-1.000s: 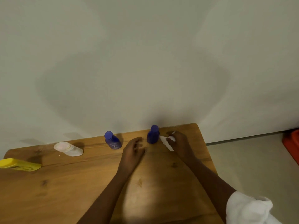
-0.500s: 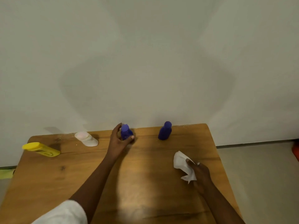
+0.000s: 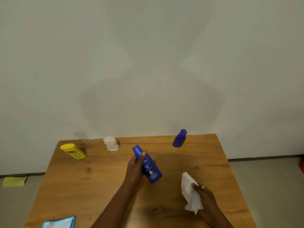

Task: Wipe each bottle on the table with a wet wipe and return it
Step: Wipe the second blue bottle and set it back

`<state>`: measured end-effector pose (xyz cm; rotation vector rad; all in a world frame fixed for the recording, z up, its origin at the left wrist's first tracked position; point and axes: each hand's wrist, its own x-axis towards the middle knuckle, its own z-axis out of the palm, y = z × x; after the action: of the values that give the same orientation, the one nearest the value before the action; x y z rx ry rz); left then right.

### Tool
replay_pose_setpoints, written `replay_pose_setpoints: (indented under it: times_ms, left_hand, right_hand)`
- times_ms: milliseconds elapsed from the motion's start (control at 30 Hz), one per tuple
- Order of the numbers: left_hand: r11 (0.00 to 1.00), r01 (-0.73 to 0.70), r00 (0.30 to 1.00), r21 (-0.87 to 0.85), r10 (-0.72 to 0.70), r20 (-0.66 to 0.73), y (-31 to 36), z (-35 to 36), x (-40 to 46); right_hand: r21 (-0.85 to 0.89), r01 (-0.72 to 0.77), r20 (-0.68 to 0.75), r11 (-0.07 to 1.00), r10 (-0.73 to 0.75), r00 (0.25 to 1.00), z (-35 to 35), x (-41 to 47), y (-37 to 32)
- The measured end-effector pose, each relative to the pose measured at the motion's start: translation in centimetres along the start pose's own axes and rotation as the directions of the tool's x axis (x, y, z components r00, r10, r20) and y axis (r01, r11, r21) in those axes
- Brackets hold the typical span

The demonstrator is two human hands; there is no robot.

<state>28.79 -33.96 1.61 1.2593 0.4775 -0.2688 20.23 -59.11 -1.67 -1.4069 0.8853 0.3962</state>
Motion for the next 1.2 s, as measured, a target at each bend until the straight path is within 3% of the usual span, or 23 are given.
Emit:
replay_pose_setpoints:
  times_ms: [133,267,433,533,767,900,1000,1067,1133,1200]
  left_hand:
    - [0.946,0.148,0.988,-0.289,-0.131,0.078,3.8,-2.2,-5.3]
    - [0.887,0.197,0.969,-0.417,-0.111,0.222,8.9,-5.1,-9.9]
    - [0.905,0.119,0.944,-0.407,0.023,0.328,13.1,-8.7,-14.3]
    - [0.930,0.039,0.946,-0.366,0.083,0.313,13.6,-10.4,-16.2]
    - [0.953,0.023,0.982,-0.302,0.035,0.185,10.3,-13.1,-18.0]
    - [0.947,0.027,0.987,-0.320,0.025,0.158,9.9,-13.2,-18.2]
    - [0.954,0.028,0.986,-0.300,0.024,0.168,10.1,-12.1,-18.7]
    - [0.958,0.035,0.984,-0.285,0.016,0.175,10.1,-11.0,-19.2]
    - [0.959,0.026,0.982,-0.282,0.028,0.187,10.3,-9.9,-19.4]
    - [0.960,0.006,0.987,-0.279,0.039,0.155,10.5,-9.1,-19.4]
  right_hand:
    - [0.092,0.038,0.114,0.995,-0.049,0.992,5.3,-5.8,-1.9]
    - [0.204,0.167,0.239,0.965,-0.214,0.947,10.2,-13.6,-4.5]
    - [0.321,0.241,0.268,0.916,-0.332,0.904,12.3,-21.4,-6.4]
    - [0.350,0.259,0.274,0.900,-0.363,0.891,12.6,-23.7,-6.0]
    - [0.231,0.212,0.237,0.950,-0.267,0.934,13.4,-24.4,-2.2]
    - [0.093,0.397,0.137,0.913,-0.407,0.903,13.6,-24.8,-3.9]
    - [-0.121,0.652,0.186,0.748,-0.628,0.755,14.4,-25.8,-6.0]
    - [-0.216,0.763,0.316,0.609,-0.696,0.645,15.7,-26.3,-6.5]
    - [-0.344,0.848,0.490,0.403,-0.694,0.528,17.3,-26.4,-6.0]
    - [-0.511,0.849,0.586,0.135,-0.668,0.459,18.6,-26.2,-4.6]
